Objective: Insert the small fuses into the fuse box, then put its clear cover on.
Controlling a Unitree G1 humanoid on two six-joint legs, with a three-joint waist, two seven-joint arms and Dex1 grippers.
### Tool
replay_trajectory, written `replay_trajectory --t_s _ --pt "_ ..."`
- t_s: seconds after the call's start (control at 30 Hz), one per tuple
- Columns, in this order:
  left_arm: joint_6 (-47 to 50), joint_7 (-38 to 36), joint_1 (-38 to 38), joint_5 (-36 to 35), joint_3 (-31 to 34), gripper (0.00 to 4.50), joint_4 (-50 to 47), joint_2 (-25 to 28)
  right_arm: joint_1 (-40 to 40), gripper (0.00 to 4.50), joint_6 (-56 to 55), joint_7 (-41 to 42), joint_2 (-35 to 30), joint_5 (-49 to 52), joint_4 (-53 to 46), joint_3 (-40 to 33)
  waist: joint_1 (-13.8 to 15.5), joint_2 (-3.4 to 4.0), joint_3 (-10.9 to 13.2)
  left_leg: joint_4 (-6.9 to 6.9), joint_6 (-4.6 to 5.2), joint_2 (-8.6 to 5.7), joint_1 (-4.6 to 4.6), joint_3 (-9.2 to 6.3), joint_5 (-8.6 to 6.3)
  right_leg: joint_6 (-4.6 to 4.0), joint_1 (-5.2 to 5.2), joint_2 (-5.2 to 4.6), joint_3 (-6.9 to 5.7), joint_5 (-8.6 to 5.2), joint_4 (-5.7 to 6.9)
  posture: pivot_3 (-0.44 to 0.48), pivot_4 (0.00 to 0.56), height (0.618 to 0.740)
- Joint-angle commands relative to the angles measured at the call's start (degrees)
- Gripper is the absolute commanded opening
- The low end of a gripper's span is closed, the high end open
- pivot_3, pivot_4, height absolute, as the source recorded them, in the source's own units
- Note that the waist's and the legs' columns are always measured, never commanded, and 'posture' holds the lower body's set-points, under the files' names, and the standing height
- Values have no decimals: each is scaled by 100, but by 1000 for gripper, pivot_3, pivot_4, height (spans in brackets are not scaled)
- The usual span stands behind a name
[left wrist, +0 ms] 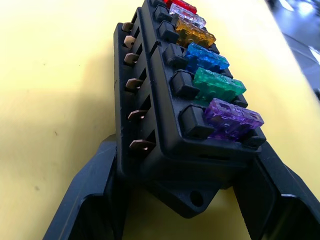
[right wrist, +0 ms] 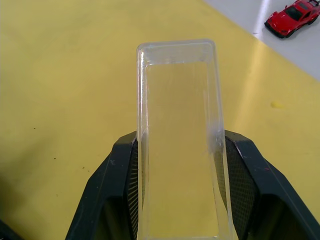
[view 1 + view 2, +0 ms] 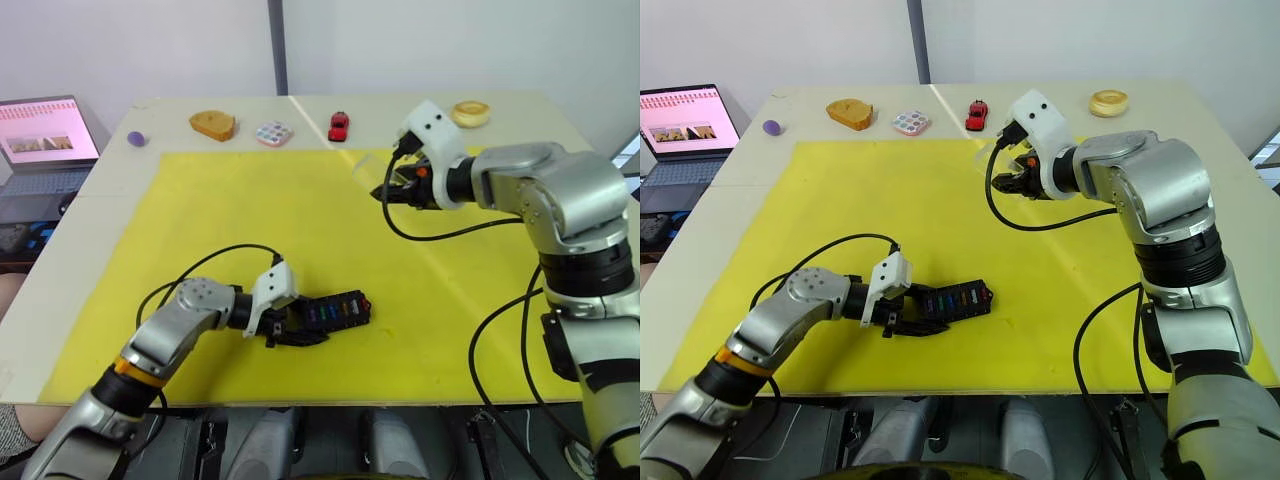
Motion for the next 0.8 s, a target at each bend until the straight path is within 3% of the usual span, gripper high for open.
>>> replay_trajectory --t_s 0.03,0.17,0.27,0.33,0.47,0.7,0.8 --pt "-412 -327 -342 458 -75 2305 952 -49 -59 1682 -111 -75 49 5 -290 -152 -3 0 0 0 0 0 1 0 0 0 0 -1 1 0 0 0 150 740" --pt "-472 -513 -577 594 -76 2305 1405 -54 -48 1682 -107 -107 68 35 -343 -213 -13 0 0 3 0 0 1 -4 1 -1 1 0 0 2 1 0 150 740" --pt "-789 -451 -556 735 -30 3758 1474 -53 -53 1682 -109 -128 85 43 -362 -229 -29 1 -1 3 0 0 1 -5 2 0 1 1 0 2 5 0 150 740" --pt "-1071 -323 -501 825 55 4423 1488 -97 -45 1682 -122 -123 79 45 -376 -229 -24 1 -1 3 -1 0 2 -6 2 0 0 1 0 3 7 0 150 740" --pt "-1609 188 -152 825 407 4423 1194 -264 -53 1682 -179 -134 87 20 -388 -220 -16 1 -1 3 -1 -1 3 -6 2 0 -2 -2 1 3 7 0 150 740" --pt "-1225 444 400 774 426 4423 625 -394 -96 1682 -368 -117 99 -53 -208 -143 6 1 -1 5 0 -2 2 -5 2 1 -6 -2 1 4 8 0 150 740" --pt "-1334 395 351 873 389 3631 756 -397 -114 1682 -430 -97 106 -72 -151 -117 10 2 -1 5 0 -2 3 -5 2 1 -6 -1 0 4 8 0 150 740"
